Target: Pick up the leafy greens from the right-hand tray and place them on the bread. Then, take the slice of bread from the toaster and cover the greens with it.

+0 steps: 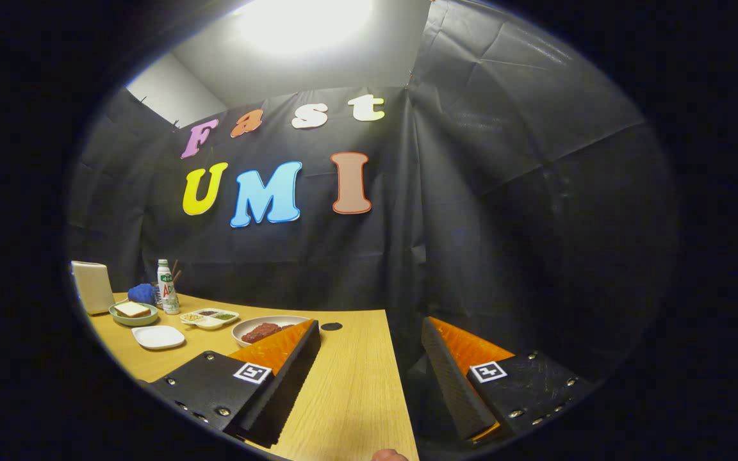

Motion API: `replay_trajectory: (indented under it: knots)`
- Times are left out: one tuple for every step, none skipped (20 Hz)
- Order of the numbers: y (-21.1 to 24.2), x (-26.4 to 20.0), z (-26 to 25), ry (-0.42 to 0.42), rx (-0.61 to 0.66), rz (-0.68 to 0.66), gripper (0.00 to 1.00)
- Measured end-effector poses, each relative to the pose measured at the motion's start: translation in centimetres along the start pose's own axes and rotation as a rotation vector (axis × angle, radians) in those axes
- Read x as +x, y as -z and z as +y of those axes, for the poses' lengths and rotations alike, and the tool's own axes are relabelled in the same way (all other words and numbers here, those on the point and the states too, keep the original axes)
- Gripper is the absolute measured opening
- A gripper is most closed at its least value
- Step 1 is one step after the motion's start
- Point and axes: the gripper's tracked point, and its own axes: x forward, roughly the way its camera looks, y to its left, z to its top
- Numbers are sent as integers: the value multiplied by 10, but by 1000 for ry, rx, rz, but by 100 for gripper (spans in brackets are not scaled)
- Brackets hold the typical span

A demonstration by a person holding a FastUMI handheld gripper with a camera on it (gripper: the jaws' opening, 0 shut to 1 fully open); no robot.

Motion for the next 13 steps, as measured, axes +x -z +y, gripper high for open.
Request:
replay_trajectory:
  knots:
    - [6,0,-2,4,-12,22,97]
    - [4,-3,-8,28,-21,14,97]
    - [1,-1,-12,41,-22,1,97]
    - [-4,-2,-15,58,-29,-12,97]
    - [-8,-6,-13,57,-32,-25,97]
    - [-7,-9,-13,59,-38,-29,97]
    - [-4,-7,-15,66,-53,-20,97]
    - [11,-6,-13,49,-36,17,97]
    - [21,-7,-9,28,-23,59,98]
    - [30,-8,-7,18,-11,104,99]
    - [39,-12,-5,6,-14,132,99]
    - [44,-17,-3,-3,-22,155,99]
    - [45,-21,-2,-8,-31,184,99]
